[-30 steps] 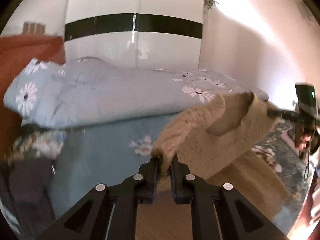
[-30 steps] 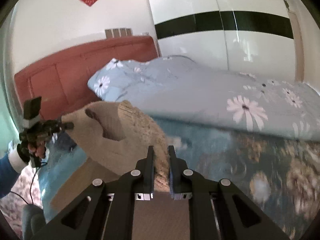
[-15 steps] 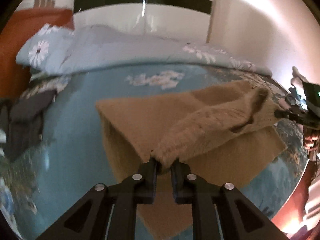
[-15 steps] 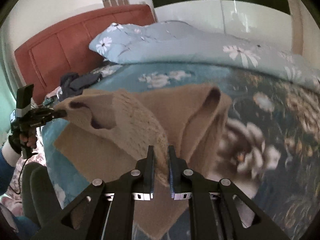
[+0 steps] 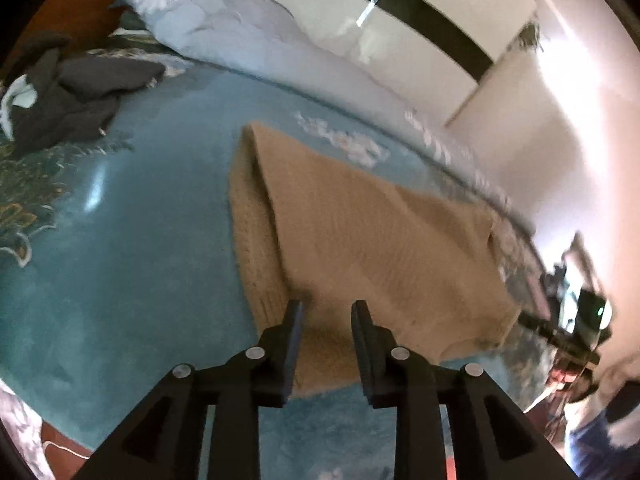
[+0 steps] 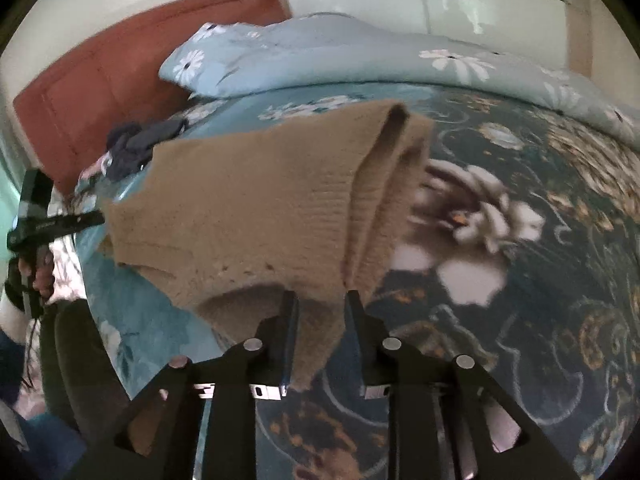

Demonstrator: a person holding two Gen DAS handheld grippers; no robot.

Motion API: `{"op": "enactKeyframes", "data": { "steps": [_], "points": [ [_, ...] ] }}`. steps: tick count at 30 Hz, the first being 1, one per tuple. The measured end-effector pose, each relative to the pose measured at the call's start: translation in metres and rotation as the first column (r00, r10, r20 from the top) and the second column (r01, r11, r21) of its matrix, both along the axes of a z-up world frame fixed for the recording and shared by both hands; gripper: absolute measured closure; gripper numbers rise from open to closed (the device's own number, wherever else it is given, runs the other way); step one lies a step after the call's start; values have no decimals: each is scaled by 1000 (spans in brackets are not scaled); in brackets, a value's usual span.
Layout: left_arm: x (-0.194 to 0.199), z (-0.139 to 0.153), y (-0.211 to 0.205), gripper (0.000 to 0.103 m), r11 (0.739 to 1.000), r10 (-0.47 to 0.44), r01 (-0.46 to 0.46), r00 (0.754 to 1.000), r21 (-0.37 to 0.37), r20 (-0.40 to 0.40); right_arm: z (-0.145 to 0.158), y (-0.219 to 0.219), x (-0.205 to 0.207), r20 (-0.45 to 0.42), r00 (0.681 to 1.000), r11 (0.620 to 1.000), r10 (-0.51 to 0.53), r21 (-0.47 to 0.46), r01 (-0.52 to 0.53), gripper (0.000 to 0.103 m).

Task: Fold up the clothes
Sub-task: 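Fold the sweater side over toward the middle with the right gripper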

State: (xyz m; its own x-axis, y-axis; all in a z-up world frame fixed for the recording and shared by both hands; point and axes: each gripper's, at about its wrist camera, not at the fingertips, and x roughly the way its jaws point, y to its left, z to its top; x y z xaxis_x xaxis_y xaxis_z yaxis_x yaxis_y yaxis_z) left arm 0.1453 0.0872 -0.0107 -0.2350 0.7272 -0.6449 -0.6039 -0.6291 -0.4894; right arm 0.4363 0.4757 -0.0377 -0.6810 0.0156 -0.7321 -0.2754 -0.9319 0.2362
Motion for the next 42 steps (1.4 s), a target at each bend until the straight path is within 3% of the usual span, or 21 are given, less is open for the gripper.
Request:
{"op": "enactKeyframes", "data": {
  "steps": [1, 4, 7, 10, 13, 16, 19, 22, 24, 29, 32, 34, 35, 38, 42],
  "points": [
    [0, 7, 1, 70, 1000, 8, -7, 1000, 16, -12, 1, 8, 6, -22, 999, 999, -44, -34, 43, 60],
    [6, 18, 24, 52, 999, -29, 30, 999, 38, -34, -6, 28, 14, -86, 986, 971, -146, -204, 126, 41],
    [12, 23, 54, 48, 996, -79, 81, 996, 38, -52, -20, 47, 14, -118, 967, 904, -227, -395, 164, 41],
    [15, 0, 79, 48, 994, -93, 90, 995, -59, -43, -31, 48, 3, -77, 970, 885, -233, -431, 178, 41],
    [8, -26, 79, 48, 991, -53, 54, 999, -125, 13, -36, 48, -1, -54, 970, 873, -239, -449, 190, 41],
    [0, -36, 73, 48, 991, -15, 24, 998, -133, 64, -39, 48, -2, -55, 967, 848, -249, -494, 190, 41],
    [1, -27, 77, 48, 989, 12, -4, 999, -148, 53, -43, 47, -7, -54, 969, 823, -241, -541, 175, 41],
    [21, -5, 97, 48, 995, -84, 87, 995, -45, 61, -45, 47, -14, -51, 969, 819, -242, -547, 176, 41],
    [35, 0, 119, 48, 988, -150, 151, 986, -16, 78, -46, 47, -15, -49, 965, 809, -257, -557, 187, 41],
    [66, -30, 164, 48, 978, -188, 200, 969, -65, 161, -43, 45, -19, -19, 958, 799, -285, -557, 226, 41],
    [78, -41, 174, 48, 980, -165, 178, 977, -91, 134, -39, 43, -24, 2, 958, 802, -288, -546, 243, 52],
    [86, -40, 176, 48, 979, -159, 169, 983, -112, 94, -35, 39, -31, 31, 958, 812, -287, -523, 260, 74],
    [87, -39, 177, 48, 978, -163, 172, 983, -117, 82, -33, 37, -34, 42, 958, 819, -282, -509, 264, 80],
    [84, -30, 165, 48, 984, -159, 167, 982, -68, 99, -11, 29, -48, 65, 958, 857, -278, -434, 278, 83],
    [66, -20, 123, 48, 995, -97, 95, 987, 21, 128, 40, 16, -72, 39, 970, 911, -238, -336, 237, 84]
  ]
}}
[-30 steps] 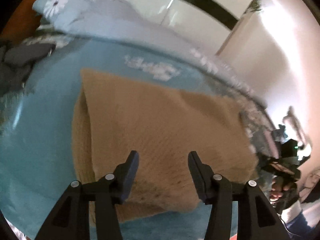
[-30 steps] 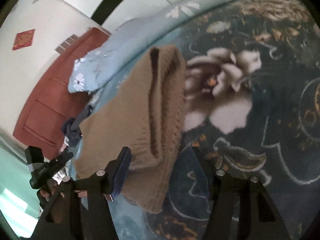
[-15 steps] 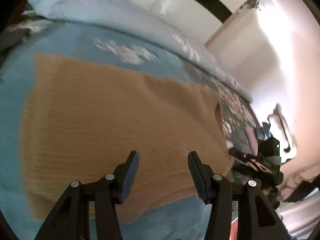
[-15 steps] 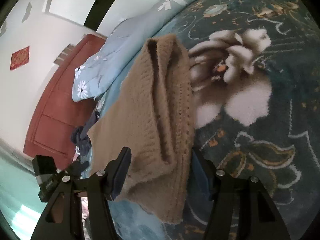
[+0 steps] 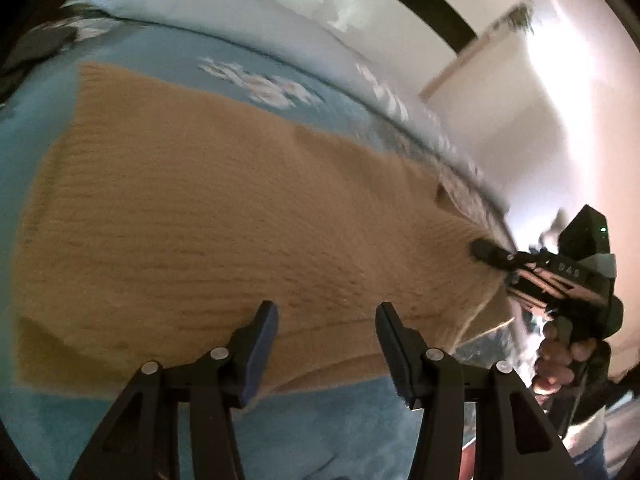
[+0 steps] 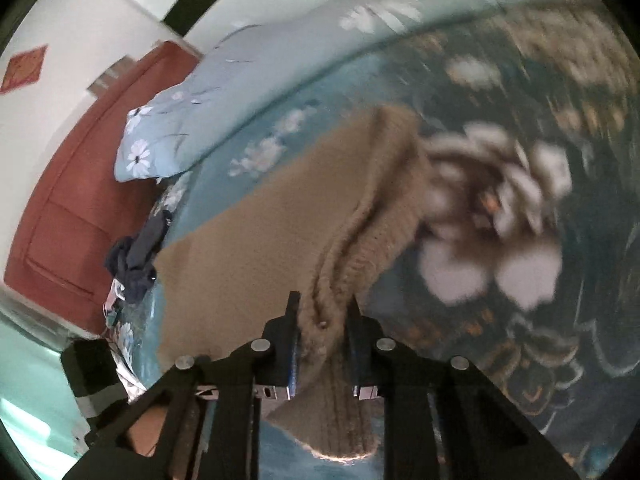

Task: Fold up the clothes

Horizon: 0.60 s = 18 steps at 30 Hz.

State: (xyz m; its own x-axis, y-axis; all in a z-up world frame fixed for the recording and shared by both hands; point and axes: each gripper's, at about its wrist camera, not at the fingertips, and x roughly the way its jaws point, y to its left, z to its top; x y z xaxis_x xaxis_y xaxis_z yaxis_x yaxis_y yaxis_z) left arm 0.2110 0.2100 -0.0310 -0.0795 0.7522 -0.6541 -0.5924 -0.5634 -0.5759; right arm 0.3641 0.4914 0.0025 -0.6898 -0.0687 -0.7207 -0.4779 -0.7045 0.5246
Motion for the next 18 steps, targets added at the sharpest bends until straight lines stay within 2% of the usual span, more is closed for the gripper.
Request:
{"op": "enactKeyframes", "data": {
  "steps": [5, 9, 11, 14, 18],
  "points": [
    [-25, 14, -69, 48, 987, 153, -149, 987, 62, -50, 43, -40, -64, 107, 989, 980, 104, 158, -120, 84],
    [-45, 22, -126, 46, 954, 271, -264, 962, 140, -28, 59, -84, -115, 156, 968, 942, 195, 245, -229, 84],
    [-51, 19, -148, 42, 934, 321, -314, 947, 171, -14, 64, -119, -138, 152, 948, 905, 279, 287, -313, 84],
    [-61, 4, -178, 42, 906, 387, -386, 921, 175, 29, 60, -175, -163, 133, 894, 833, 429, 325, -448, 84],
    [-69, -18, -202, 42, 878, 436, -453, 890, 151, 136, 22, -228, -196, 198, 832, 770, 518, 317, -554, 84]
  ]
}}
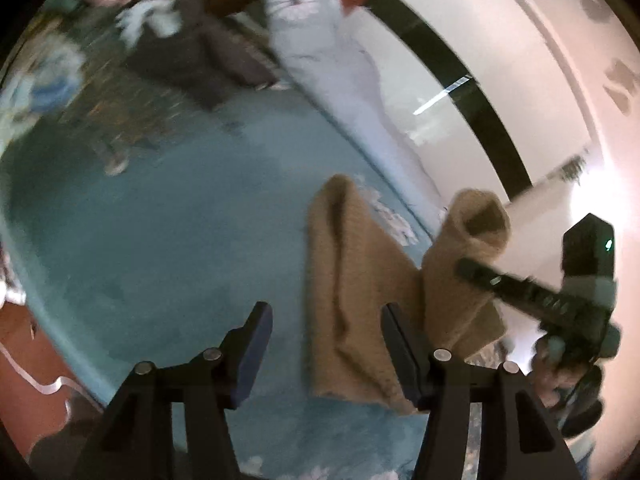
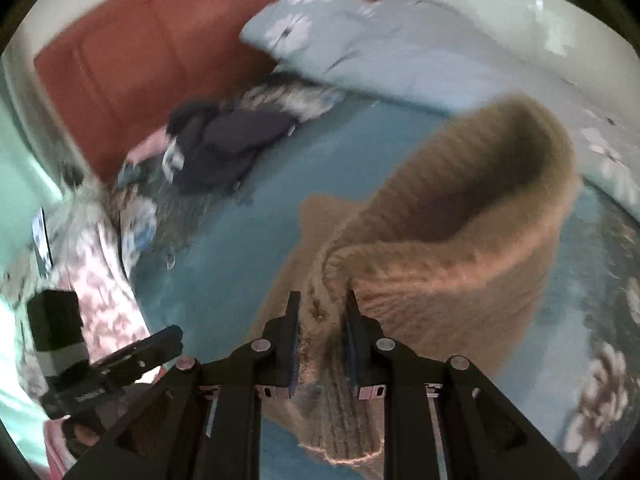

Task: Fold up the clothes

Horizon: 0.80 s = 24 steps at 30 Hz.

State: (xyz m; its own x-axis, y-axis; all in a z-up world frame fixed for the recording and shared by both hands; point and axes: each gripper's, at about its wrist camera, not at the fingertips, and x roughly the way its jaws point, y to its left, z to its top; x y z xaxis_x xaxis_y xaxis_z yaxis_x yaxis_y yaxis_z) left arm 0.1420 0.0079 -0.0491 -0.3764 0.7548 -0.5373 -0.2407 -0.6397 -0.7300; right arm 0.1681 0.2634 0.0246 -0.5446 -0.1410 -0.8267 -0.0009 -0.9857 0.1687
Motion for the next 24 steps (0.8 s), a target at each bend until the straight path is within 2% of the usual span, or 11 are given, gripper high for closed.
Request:
{"op": "enactKeyframes", "data": {
  "steps": [4, 7, 11, 15, 18, 20, 22, 24],
  "points": [
    [-3, -8, -13, 42, 1000, 13, -12, 1000, -13, 29, -33, -32, -14, 79, 995, 998, 68, 9, -69, 84],
    [-6, -11, -11, 42, 1000, 6, -5, 999, -8, 40, -36, -46, -11, 86, 992, 995, 90, 32, -93, 84],
    [-8, -11, -3, 42, 1000, -19, 19, 999, -2, 40, -42, -47, -20, 94, 994, 998, 60, 23, -62, 83],
    [-3, -3, 2, 42, 999, -43, 44, 999, -5, 26, -44, -58, -20, 70, 994, 996, 87, 19, -88, 76],
    [-8, 2, 2, 42, 999, -50, 51, 998, -12, 46, -40, -61, -11, 46, 983, 981, 180, -79, -176, 73],
    [-15, 15, 7, 41, 998, -66, 66, 998, -23, 26, -35, -58, -3, 21, 973, 964, 231, -138, -226, 73],
    [-23, 29, 15, 39, 995, -89, 89, 996, -36, -6, -25, -36, 15, -31, 981, 971, 193, -138, -195, 71],
    [-33, 44, 35, 38, 989, -131, 128, 990, -67, -42, -21, -5, 31, -59, 992, 982, 109, -148, -117, 69]
  ]
}}
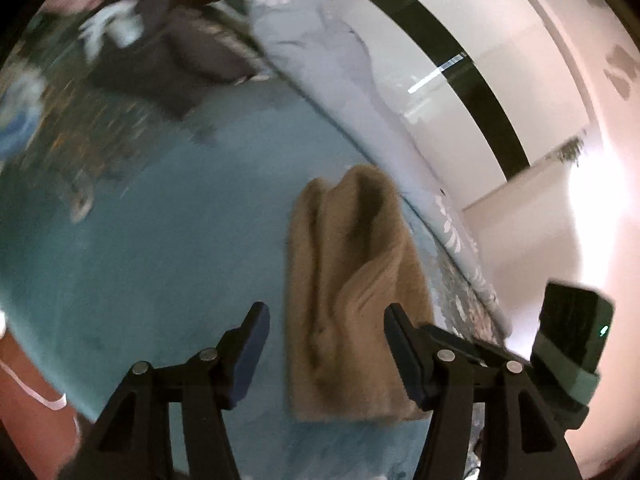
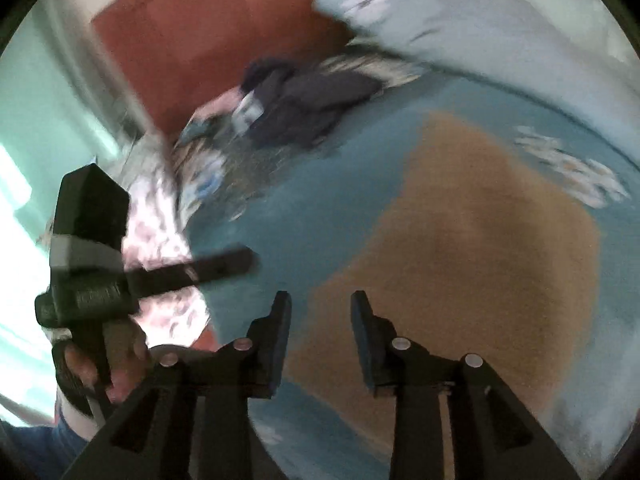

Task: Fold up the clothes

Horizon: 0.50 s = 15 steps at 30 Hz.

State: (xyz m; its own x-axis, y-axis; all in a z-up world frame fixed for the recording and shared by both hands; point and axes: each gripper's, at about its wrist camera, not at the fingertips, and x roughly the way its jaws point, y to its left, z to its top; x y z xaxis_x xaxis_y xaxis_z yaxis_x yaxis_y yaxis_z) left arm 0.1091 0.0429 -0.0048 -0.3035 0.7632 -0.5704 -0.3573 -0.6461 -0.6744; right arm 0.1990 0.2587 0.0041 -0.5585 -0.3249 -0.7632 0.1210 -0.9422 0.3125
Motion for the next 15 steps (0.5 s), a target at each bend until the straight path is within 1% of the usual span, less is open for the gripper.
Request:
{"op": "enactKeyframes", "data": {
  "steps": [2, 4, 5, 7, 9, 10, 11, 12, 13, 15],
  "points": [
    [-10, 15, 27, 35, 998, -58, 56, 997, -34, -43, 0, 40, 21, -14, 993, 992, -121, -24, 120, 67],
    [-19, 27, 61, 32, 989, -129, 122, 988, -79, -89, -7, 75, 42, -10, 973, 972, -233, -46, 232, 62],
    [-23, 30, 77, 32, 984, -157, 146, 982, -106, -107, -13, 93, 54, -2, 959, 957, -285, -63, 284, 62],
    [-35, 28, 111, 32, 967, -203, 179, 971, -181, -126, -24, 114, 73, 23, 938, 933, -346, -98, 346, 61],
    [-46, 22, 130, 32, 955, -222, 191, 967, -228, -121, -32, 126, 87, 41, 925, 917, -378, -120, 380, 61],
    [-49, 18, 133, 39, 954, -223, 193, 968, -230, -113, -36, 129, 93, 48, 920, 911, -389, -129, 392, 61],
    [-53, 15, 136, 68, 953, -224, 195, 969, -232, -105, -40, 132, 98, 55, 915, 905, -399, -139, 403, 61],
    [-57, 12, 139, 85, 952, -224, 197, 970, -234, -97, -44, 134, 102, 61, 912, 900, -405, -149, 409, 61],
    [-60, 10, 139, 91, 953, -220, 195, 971, -230, -90, -46, 134, 103, 66, 912, 898, -405, -160, 410, 61],
    [-67, 8, 129, 91, 959, -191, 165, 977, -229, -97, -49, 133, 105, 71, 915, 896, -397, -187, 403, 61]
  ]
}}
